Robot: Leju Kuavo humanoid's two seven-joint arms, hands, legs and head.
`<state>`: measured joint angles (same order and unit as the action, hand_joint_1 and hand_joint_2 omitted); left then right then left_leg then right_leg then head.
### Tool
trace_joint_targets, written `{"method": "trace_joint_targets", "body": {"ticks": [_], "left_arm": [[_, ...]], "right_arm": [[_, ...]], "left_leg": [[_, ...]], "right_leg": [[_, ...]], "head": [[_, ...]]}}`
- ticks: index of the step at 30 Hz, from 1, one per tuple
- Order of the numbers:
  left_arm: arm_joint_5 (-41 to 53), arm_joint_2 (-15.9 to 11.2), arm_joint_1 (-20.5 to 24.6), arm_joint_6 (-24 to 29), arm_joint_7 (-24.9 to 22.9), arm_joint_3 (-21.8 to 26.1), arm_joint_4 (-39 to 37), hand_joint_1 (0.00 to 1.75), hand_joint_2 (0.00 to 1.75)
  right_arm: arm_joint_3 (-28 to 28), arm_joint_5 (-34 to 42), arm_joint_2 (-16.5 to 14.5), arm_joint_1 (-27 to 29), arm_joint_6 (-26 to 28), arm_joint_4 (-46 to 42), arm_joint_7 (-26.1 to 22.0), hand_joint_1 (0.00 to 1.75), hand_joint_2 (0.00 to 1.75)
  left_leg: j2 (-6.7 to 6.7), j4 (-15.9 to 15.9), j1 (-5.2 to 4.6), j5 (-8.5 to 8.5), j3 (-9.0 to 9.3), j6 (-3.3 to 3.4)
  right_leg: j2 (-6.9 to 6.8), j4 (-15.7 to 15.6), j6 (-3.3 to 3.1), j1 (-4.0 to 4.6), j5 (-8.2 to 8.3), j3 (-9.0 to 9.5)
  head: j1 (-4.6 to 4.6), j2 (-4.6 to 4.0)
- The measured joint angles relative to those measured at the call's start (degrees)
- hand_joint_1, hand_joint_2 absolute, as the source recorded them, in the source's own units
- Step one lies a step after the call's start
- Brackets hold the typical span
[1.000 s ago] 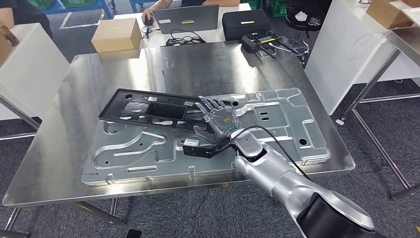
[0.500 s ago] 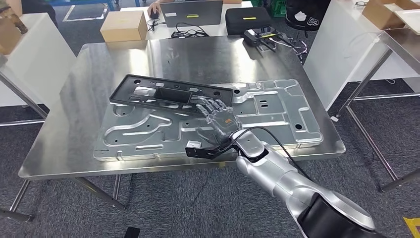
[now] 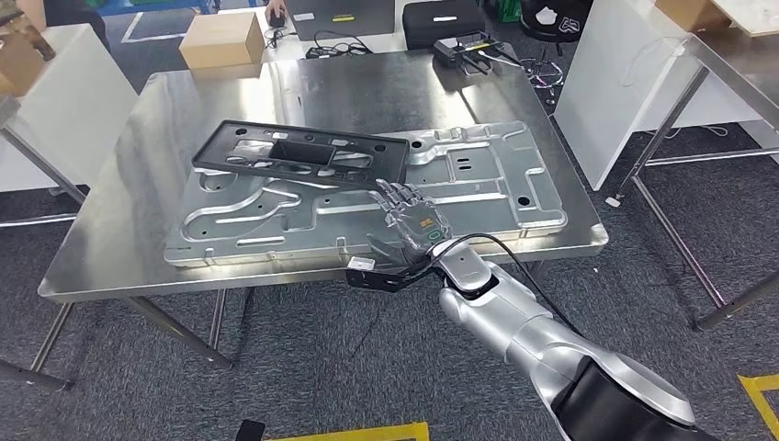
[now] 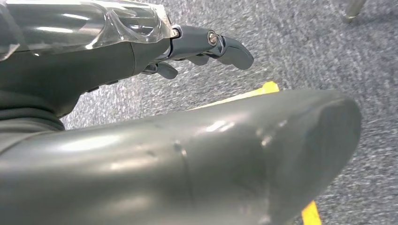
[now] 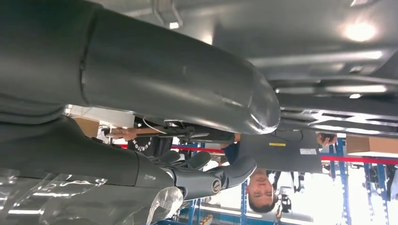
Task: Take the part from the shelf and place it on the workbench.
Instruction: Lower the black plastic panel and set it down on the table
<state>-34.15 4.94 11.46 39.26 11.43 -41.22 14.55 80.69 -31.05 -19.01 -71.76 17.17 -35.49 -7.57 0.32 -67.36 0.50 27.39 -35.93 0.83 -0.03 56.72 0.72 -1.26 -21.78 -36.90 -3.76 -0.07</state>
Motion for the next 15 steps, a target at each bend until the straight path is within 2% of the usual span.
{"method": "trace_joint_targets", "body": {"ticks": [2, 3, 4, 6, 7, 8, 10, 11, 12, 13, 14, 15], "left_arm": [[0.0, 0.0, 0.2, 0.0, 0.0, 0.0, 0.0, 0.0, 0.0], [0.0, 0.0, 0.3, 0.0, 0.0, 0.0, 0.0, 0.0, 0.0], [0.0, 0.0, 0.3, 0.0, 0.0, 0.0, 0.0, 0.0, 0.0], [0.0, 0.1, 0.4, 0.0, 0.0, 0.0, 0.1, 0.0, 0.0], [0.0, 0.1, 0.4, 0.0, -0.1, 0.0, 0.1, 0.0, 0.0], [0.0, 0.1, 0.4, 0.0, -0.1, 0.0, 0.1, 0.0, 0.0], [0.2, 0.1, 0.4, -0.1, -0.3, 0.0, 0.1, 0.0, 0.0], [0.2, 0.1, 0.4, -0.1, -0.5, 0.0, 0.2, 0.0, 0.0], [0.2, 0.2, 0.4, -0.2, -0.7, 0.0, 0.2, 0.0, 0.0], [0.3, 0.2, 0.4, -0.2, -1.0, -0.1, 0.2, 0.0, 0.0], [0.3, 0.2, 0.4, -0.3, -1.2, -0.1, 0.2, 0.0, 0.0], [0.4, 0.2, 0.4, -0.3, -1.4, -0.1, 0.2, 0.0, 0.0]], "right_arm": [[0.0, 0.0, 0.0, -0.1, 0.0, 0.1, 0.0, 0.0, 0.0], [0.0, 0.0, -0.1, -0.2, 0.0, 0.1, 0.0, 0.0, 0.0], [0.0, 0.0, -0.1, -0.2, 0.0, 0.1, -0.1, 0.0, 0.0], [0.0, 0.0, -0.2, -0.2, 0.0, 0.2, 0.0, 0.0, 0.0], [-0.1, 0.0, -0.1, -0.2, 0.1, 0.3, 0.0, 0.0, 0.0], [-0.1, 0.0, 0.0, -0.2, 0.1, 0.4, 0.1, 0.0, 0.0], [-0.1, 0.0, 0.2, -0.1, 0.2, 0.6, 0.1, 0.0, 0.0], [-0.1, 0.2, 0.3, 0.0, 0.3, 0.8, 0.2, 0.0, 0.0], [-0.1, 0.4, 0.4, 0.1, 0.5, 0.9, 0.2, 0.0, 0.0], [-0.1, 0.8, 0.5, 0.2, 0.8, 1.1, 0.1, 0.0, 0.0], [-0.1, 1.2, 0.6, 0.4, 1.1, 1.4, 0.0, 0.0, 0.0], [-0.1, 1.7, 0.6, 0.4, 1.5, 1.6, -0.2, 0.0, 0.0]], "left_leg": [[-0.01, 8.9, -0.65, -0.47, 6.05, 1.18], [0.0, 11.6, -0.95, -0.27, 7.5, 1.65], [0.01, 12.8, -1.2, -0.2, 7.8, 1.99], [-0.01, 13.9, -1.29, -1.76, 7.22, 2.67], [-0.07, 14.6, -1.18, -2.73, 7.08, 2.99], [-0.14, 15.2, -1.0, -3.81, 6.78, 3.26], [-0.23, 15.6, -0.88, -5.41, 5.65, 3.57], [-0.23, 15.6, -0.97, -6.07, 4.87, 3.65], [-0.21, 15.5, -1.07, -6.63, 4.14, 3.68], [-0.19, 15.4, -1.17, -7.21, 3.38, 3.69], [-0.17, 15.3, -1.28, -7.78, 2.62, 3.65], [-0.15, 15.2, -1.38, -8.28, 2.0, 3.59]], "right_leg": [[-0.18, -0.1, 0.45, 0.05, 0.94, -0.62], [-0.36, -0.3, 0.85, -0.13, 1.45, -0.68], [-0.53, -0.7, 1.33, -0.28, 2.02, -0.67], [-0.68, -1.7, 2.27, -0.49, 2.85, -0.59], [-0.61, -1.4, 2.54, -0.37, 1.93, -0.84], [-0.51, 0.2, 2.73, -0.26, -0.13, -1.37], [-0.33, 6.8, 2.96, -0.13, -6.17, -3.12], [-0.29, 10.8, 3.1, -0.11, -8.29, -3.93], [-0.26, 13.8, 3.21, -0.09, -9.14, -4.29], [-0.23, 15.0, 3.24, -0.06, -8.56, -3.74], [-0.22, 14.2, 3.15, -0.01, -7.15, -2.22], [-0.21, 11.0, 2.88, 0.08, -5.57, 0.42]], "head": [[0.0, 0.0], [-0.01, 0.0], [-0.01, 0.0], [-0.02, 0.0], [-0.01, 0.0], [0.01, 0.0], [0.03, 0.0], [0.03, 0.0], [0.02, 0.0], [0.02, 0.0], [0.02, 0.0], [0.03, 0.0]]}}
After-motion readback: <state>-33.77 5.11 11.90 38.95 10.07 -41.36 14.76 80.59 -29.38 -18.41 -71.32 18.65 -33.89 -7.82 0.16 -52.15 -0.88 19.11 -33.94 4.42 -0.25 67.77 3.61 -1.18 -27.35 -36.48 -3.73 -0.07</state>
